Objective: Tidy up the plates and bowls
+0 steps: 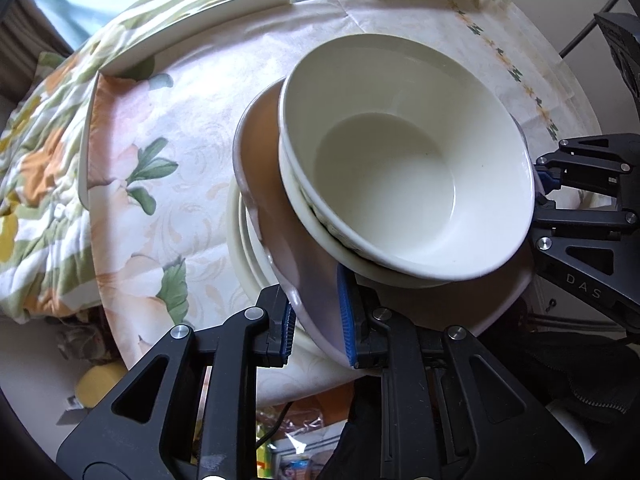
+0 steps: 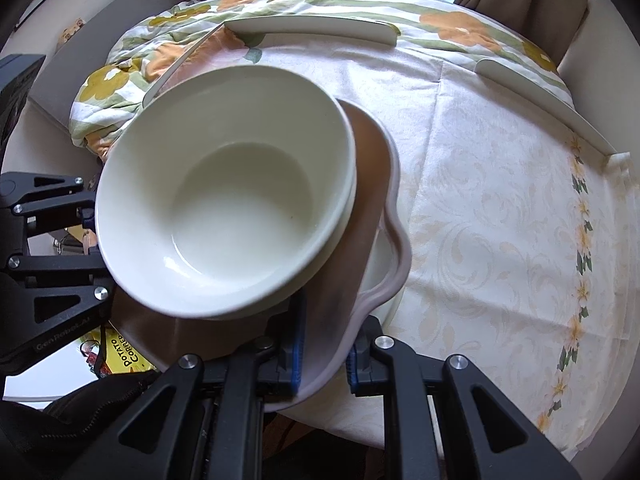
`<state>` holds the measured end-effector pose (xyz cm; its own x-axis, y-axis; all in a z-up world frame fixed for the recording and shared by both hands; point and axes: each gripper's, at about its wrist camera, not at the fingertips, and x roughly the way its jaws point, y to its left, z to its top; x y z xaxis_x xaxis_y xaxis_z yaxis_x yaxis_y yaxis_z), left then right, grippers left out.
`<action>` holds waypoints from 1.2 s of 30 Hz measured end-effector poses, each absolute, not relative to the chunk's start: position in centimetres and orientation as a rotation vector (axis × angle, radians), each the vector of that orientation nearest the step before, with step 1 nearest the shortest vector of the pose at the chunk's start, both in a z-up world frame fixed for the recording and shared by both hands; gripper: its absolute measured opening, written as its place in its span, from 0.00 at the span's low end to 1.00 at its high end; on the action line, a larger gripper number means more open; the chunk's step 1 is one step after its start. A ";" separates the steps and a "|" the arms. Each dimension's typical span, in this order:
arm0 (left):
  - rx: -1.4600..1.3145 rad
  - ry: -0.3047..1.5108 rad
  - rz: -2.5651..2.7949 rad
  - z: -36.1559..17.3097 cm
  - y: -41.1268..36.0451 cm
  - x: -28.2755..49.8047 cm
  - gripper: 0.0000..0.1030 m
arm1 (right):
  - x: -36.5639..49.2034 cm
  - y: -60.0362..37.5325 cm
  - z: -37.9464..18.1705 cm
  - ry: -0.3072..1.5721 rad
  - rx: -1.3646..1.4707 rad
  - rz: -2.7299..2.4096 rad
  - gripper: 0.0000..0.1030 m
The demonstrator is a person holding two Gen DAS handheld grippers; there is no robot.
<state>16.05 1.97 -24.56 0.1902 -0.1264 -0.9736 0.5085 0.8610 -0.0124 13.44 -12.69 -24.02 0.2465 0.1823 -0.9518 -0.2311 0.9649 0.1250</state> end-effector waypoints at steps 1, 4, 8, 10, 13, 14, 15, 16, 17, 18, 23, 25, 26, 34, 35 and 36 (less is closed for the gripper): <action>0.349 1.316 -0.454 -24.4 2.0 16.1 0.15 | 13.4 -12.9 -23.8 1.302 -0.036 0.277 0.15; 0.350 1.328 -0.459 -23.8 2.3 15.8 0.15 | 13.3 -13.3 -22.7 1.306 -0.018 0.254 0.16; 0.336 1.339 -0.460 -22.9 2.7 15.5 0.15 | 12.6 -13.8 -21.9 1.311 -0.005 0.221 0.47; 0.330 1.332 -0.448 -22.3 2.8 15.1 0.15 | 12.0 -14.1 -21.8 1.307 0.006 0.216 0.50; 0.296 1.297 -0.425 -20.9 3.3 13.9 0.15 | 11.0 -14.9 -21.0 1.292 0.034 0.208 0.51; 0.281 1.279 -0.419 -20.3 3.5 13.5 0.16 | 10.7 -15.0 -20.7 1.283 0.040 0.214 0.51; 0.270 1.259 -0.405 -19.7 3.6 13.0 0.16 | 10.3 -15.2 -20.2 1.268 0.042 0.223 0.51; 0.263 1.235 -0.386 -18.9 3.7 12.4 0.18 | 9.9 -15.4 -19.5 1.247 0.040 0.233 0.51; 0.256 1.213 -0.368 -18.2 3.8 11.8 0.19 | 9.5 -15.5 -18.9 1.231 0.040 0.240 0.51; 0.245 1.184 -0.351 -17.3 3.8 11.2 0.19 | 9.1 -15.7 -18.2 1.208 0.041 0.248 0.51; 0.189 1.033 -0.316 -12.3 3.1 7.7 0.20 | 6.0 -16.6 -13.4 1.082 0.035 0.253 0.51; 0.194 0.959 -0.295 -10.2 2.5 6.1 0.33 | 4.4 -17.0 -10.9 1.016 0.026 0.249 0.51; 0.193 0.916 -0.283 -9.1 2.2 5.2 0.63 | 3.5 -17.2 -9.5 0.976 0.022 0.244 0.51; 0.149 0.621 -0.145 -1.5 1.1 -1.0 0.99 | -2.4 -20.0 -1.5 0.720 0.054 0.106 0.93; 0.135 0.593 -0.121 -0.7 1.2 -1.5 0.99 | -2.8 -20.2 -0.9 0.699 0.059 0.085 0.95; 0.120 0.567 -0.105 0.1 1.3 -2.1 0.99 | -3.6 -20.6 -0.3 0.668 0.067 0.061 0.96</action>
<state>-2.09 1.31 0.06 0.8386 -0.0665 -0.5407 0.1325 0.9876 0.0839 -3.60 -20.55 -0.25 0.7831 0.0781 -0.6169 -0.0349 0.9960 0.0818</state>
